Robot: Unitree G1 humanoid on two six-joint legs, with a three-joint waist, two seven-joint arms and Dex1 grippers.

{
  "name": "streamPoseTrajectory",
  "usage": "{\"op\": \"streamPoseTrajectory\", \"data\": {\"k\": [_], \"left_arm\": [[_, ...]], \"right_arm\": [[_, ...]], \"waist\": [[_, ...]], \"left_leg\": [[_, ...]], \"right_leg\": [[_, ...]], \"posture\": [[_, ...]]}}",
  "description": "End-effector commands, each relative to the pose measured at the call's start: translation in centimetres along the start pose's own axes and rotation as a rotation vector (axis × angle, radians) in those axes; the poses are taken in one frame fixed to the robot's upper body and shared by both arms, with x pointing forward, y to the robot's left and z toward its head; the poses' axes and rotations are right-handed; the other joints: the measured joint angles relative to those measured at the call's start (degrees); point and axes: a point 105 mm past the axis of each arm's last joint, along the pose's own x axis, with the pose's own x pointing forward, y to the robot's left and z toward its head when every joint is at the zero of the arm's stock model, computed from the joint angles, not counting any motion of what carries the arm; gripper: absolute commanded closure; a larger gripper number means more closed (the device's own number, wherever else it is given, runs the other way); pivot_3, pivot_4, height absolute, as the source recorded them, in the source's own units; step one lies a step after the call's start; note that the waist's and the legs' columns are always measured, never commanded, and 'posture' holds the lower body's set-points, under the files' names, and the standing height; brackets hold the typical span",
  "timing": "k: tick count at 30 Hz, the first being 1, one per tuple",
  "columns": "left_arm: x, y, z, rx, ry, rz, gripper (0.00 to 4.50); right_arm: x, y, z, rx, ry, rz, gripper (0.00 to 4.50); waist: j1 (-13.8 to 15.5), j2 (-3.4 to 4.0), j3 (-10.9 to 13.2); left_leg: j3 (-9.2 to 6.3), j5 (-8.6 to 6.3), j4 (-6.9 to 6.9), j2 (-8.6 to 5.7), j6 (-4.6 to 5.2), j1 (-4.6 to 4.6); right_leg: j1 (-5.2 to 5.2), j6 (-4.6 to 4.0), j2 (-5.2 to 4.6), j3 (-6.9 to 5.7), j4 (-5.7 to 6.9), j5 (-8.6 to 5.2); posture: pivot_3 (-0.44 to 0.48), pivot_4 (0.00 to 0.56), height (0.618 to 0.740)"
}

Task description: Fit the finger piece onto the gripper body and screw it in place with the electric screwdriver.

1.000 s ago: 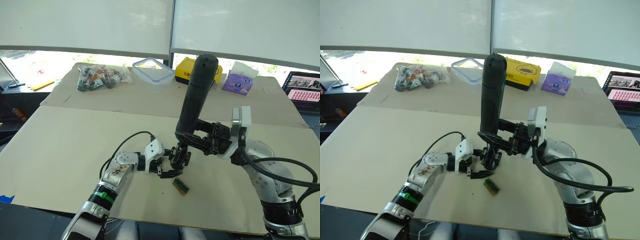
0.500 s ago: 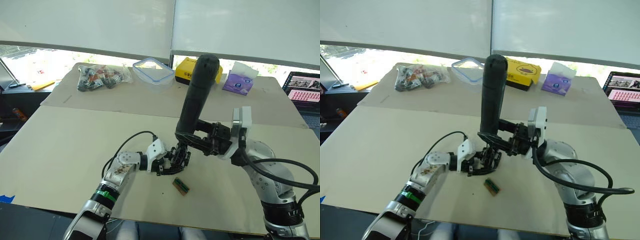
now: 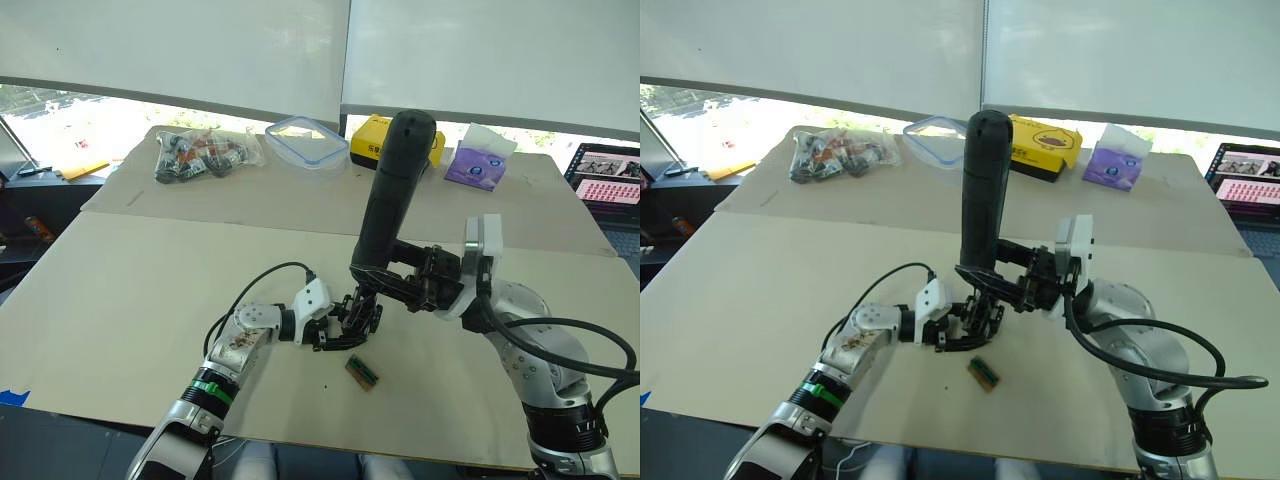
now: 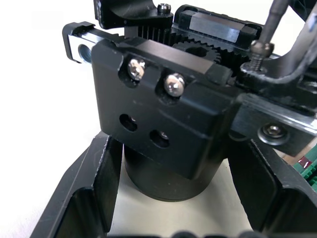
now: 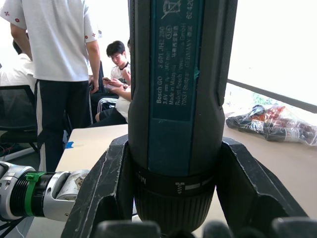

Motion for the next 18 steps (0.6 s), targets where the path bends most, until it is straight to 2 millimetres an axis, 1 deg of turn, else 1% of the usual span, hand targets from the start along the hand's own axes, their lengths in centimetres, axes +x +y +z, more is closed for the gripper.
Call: {"op": "streamPoseTrajectory", "data": {"k": [1,8,11,14,18], "left_arm": [[0.3,-0.7,-0.3,-0.005,0.006,-0.019,1.22],[0.4,-0.7,-0.4,-0.006,0.009,-0.01,1.22],[0.4,-0.7,-0.4,-0.007,0.01,-0.008,1.22],[0.4,-0.7,-0.5,-0.008,0.01,-0.006,1.22],[0.4,-0.7,-0.5,-0.011,0.011,-0.006,1.22]], "right_arm": [[0.3,0.5,0.0,-0.016,0.025,0.018,2.6],[0.2,0.5,-2.3,0.018,0.137,0.011,2.6],[0.1,0.2,-3.0,0.043,0.17,-0.018,2.6],[0.2,0.1,-3.3,0.045,0.183,-0.027,2.6],[0.6,-0.2,-3.1,0.054,0.18,-0.038,2.6]], "waist": [[0.0,0.01,0.0],[0.0,0.01,-0.1],[0.0,0.01,-0.1],[0.0,0.03,-0.2],[0.0,0.03,-0.2]], "left_leg": [[0.0,0.0,0.0,0.0,0.0,0.0],[0.0,0.0,0.0,0.0,0.0,0.05],[0.0,0.0,0.0,0.0,0.0,0.13],[0.0,0.0,-0.01,0.0,0.0,0.18],[0.0,0.0,0.0,0.0,0.0,0.2]], "right_leg": [[0.0,0.0,0.0,0.0,0.0,0.0],[0.05,-0.01,0.0,0.0,-0.02,-0.01],[0.13,-0.06,0.0,0.0,-0.03,-0.04],[0.15,-0.33,0.0,0.0,-0.03,-0.19],[0.17,-0.36,0.0,0.01,-0.02,-0.2]], "posture": [[0.0,0.15,0.74],[0.0,0.15,0.74],[0.0,0.15,0.74],[0.0,0.15,0.74],[0.0,0.15,0.74]]}}
